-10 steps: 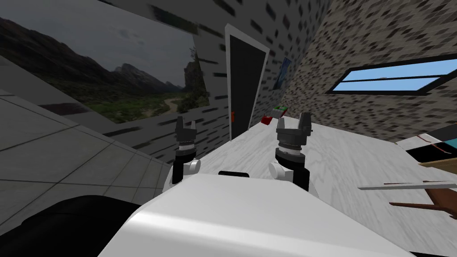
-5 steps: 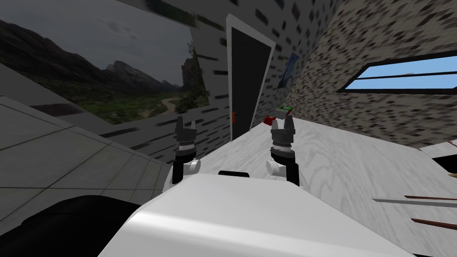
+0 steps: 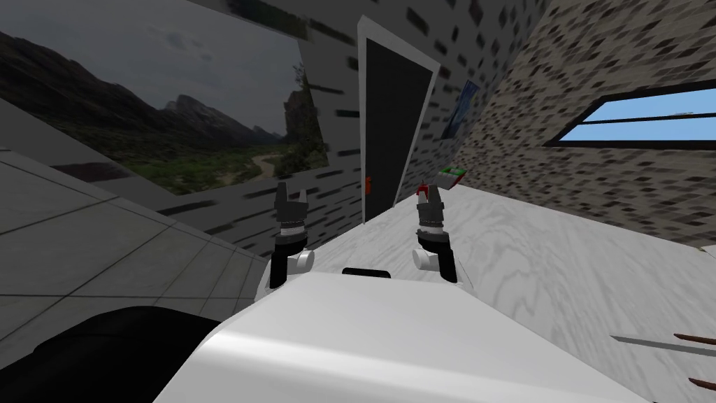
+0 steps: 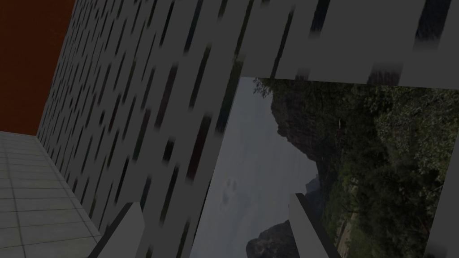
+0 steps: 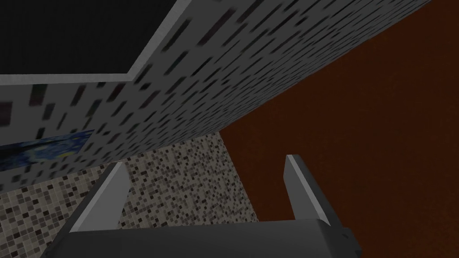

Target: Pull the door open

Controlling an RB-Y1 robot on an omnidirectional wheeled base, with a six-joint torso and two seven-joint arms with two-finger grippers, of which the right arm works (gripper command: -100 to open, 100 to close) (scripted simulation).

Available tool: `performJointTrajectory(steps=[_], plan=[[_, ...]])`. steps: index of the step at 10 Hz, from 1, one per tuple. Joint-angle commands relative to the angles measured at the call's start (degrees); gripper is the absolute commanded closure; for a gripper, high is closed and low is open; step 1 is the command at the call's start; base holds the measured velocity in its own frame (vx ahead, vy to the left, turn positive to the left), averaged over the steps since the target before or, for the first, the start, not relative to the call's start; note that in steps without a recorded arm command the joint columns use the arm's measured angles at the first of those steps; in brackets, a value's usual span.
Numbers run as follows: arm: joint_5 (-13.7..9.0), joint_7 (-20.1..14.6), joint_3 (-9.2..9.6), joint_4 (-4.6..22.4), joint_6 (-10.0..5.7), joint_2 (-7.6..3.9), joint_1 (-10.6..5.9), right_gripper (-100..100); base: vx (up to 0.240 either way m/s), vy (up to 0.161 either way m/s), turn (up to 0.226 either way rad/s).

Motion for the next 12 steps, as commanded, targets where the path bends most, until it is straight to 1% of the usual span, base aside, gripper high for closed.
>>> performJointTrajectory(steps=[1, 9, 10, 12], plan=[[0.41, 1.72, -0.16, 2.53, 0.15, -0.42, -1.26, -100, 0.097, -0.033, 0.073], [3.15, 10.98, -0.08, 15.29, 1.04, -1.71, -7.98, -100, 0.092, -0.047, 0.085], [3.15, 10.98, -0.08, 15.5, 1.04, -1.71, -7.98, -100, 0.064, -0.041, 0.028], [3.88, 13.48, -0.06, 18.58, 1.28, -2.01, -9.79, -100, 0.052, -0.034, 0.064]])
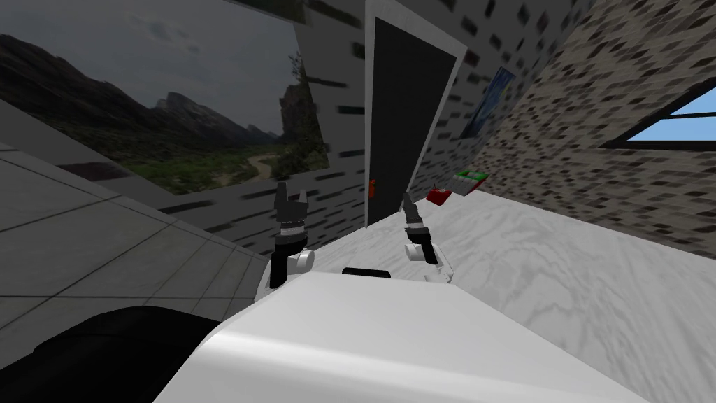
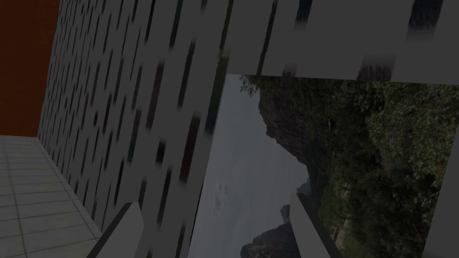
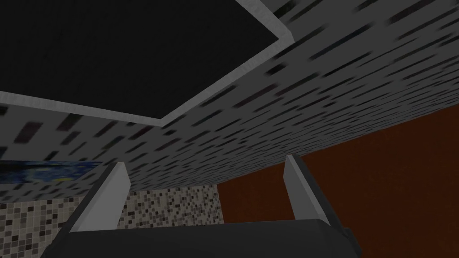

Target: Pull the door open

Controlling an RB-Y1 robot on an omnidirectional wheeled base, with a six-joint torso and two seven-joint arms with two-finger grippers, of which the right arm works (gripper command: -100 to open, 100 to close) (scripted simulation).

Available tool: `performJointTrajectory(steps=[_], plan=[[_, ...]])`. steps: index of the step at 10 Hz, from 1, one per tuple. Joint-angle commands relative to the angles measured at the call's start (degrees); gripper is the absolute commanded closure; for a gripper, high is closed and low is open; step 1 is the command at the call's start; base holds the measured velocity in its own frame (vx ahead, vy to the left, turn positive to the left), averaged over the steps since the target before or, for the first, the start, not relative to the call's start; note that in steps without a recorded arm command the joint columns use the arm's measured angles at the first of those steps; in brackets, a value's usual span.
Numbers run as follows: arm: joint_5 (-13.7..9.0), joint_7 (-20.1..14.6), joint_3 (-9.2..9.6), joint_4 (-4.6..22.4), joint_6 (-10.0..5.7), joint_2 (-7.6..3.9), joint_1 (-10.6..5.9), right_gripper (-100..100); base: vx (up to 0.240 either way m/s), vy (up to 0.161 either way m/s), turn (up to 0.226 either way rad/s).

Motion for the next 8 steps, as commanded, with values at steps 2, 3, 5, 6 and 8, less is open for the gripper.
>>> performJointTrajectory(steps=[2, 3, 5, 6, 8], plan=[[0.5, 2.05, -0.2, 3.47, 0.16, -0.4, -1.85, -100, 0.051, -0.031, 0.051], [0.88, 3.34, -0.19, 5.04, 0.29, -0.54, -2.79, -100, 0.078, -0.038, 0.093], [1.64, 5.91, -0.16, 8.4, 0.53, -0.82, -4.65, -100, 0.093, -0.049, 0.098], [2.02, 7.2, -0.15, 10.56, 0.66, -0.96, -5.58, -100, 0.087, -0.071, 0.093], [2.78, 9.77, -0.13, 13.89, 0.9, -1.22, -7.45, -100, 0.088, -0.077, 0.097]])
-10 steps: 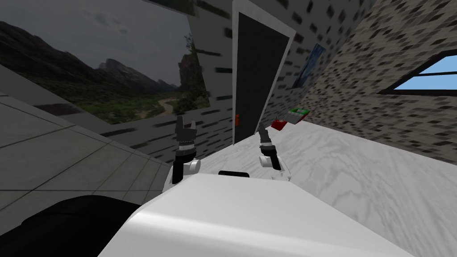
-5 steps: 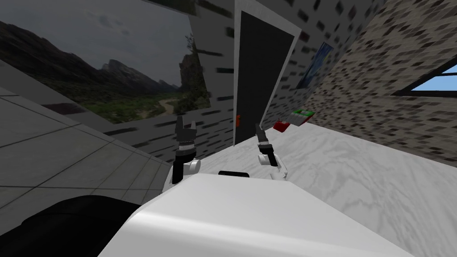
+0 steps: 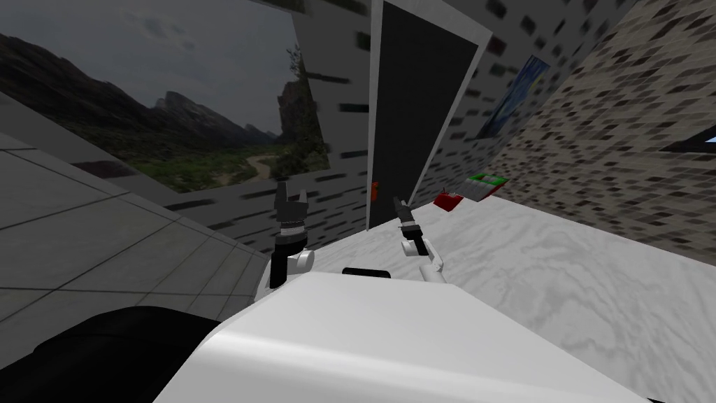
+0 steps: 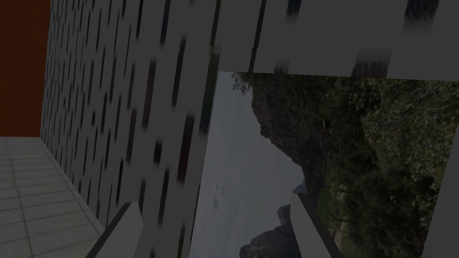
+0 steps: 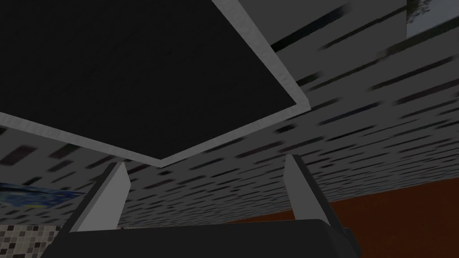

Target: Pull the door open

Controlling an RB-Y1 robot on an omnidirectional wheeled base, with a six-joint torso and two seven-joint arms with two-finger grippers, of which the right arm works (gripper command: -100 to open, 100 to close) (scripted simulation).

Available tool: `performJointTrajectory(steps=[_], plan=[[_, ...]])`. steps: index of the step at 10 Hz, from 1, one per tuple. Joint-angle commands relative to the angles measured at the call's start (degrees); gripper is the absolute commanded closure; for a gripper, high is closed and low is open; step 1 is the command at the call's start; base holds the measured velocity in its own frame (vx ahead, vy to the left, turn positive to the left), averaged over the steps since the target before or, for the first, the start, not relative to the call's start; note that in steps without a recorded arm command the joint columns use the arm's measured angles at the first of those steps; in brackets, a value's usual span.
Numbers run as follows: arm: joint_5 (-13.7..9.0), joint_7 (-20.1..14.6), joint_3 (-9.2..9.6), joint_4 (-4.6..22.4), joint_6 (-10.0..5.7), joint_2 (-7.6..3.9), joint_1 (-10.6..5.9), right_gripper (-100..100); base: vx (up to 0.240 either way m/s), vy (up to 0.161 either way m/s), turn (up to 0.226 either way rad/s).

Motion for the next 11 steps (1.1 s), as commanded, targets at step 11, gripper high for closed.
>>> performJointTrajectory(steps=[11], plan=[[3.51, 12.1, 0.0, 17.47, 1.06, -1.21, -8.96, -100, 0.067, -0.052, 0.074]])
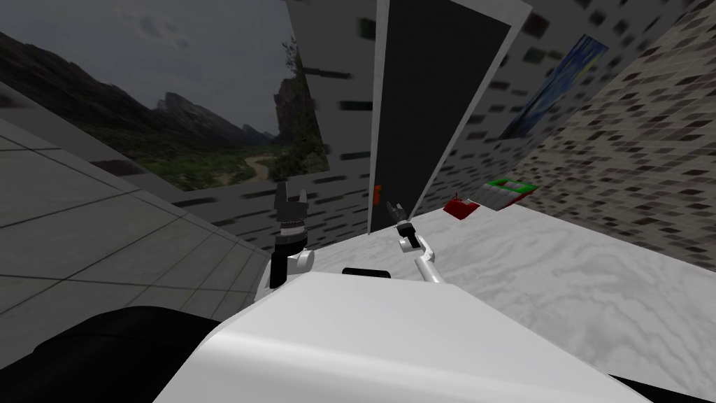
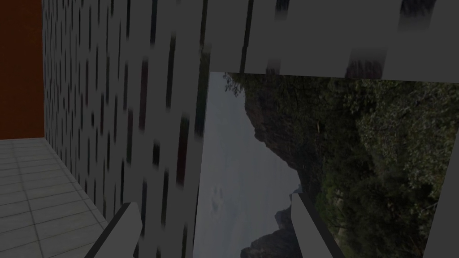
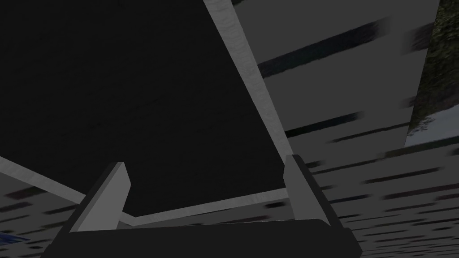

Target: Pull the door open

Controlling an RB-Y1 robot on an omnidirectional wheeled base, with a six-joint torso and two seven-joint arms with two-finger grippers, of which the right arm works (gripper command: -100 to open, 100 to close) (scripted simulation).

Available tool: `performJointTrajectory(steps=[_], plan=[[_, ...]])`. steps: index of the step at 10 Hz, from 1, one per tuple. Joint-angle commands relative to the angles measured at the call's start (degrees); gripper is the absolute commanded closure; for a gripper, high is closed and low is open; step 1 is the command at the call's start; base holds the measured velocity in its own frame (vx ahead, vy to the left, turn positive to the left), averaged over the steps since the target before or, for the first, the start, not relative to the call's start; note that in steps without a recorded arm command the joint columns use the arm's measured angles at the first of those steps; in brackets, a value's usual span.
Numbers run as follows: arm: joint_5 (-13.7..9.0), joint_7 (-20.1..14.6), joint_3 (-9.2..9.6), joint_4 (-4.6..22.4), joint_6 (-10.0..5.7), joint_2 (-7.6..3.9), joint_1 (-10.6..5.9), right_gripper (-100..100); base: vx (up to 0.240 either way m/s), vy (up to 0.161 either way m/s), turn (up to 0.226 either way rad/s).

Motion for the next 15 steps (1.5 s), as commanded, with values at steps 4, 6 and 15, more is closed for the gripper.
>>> performJointTrajectory(steps=[4, 6, 15], plan=[[1.56, 5.33, 0.1, 7.03, 0.69, -0.51, -3.67, -100, 0.084, -0.069, 0.081], [1.88, 6.39, 0.11, 8.56, 0.8, -0.59, -4.44, -100, 0.038, -0.037, 0.038], [4.23, 14.36, 0.18, 19.73, 1.56, -1.21, -10.22, -100, 0.07, -0.062, 0.069]])
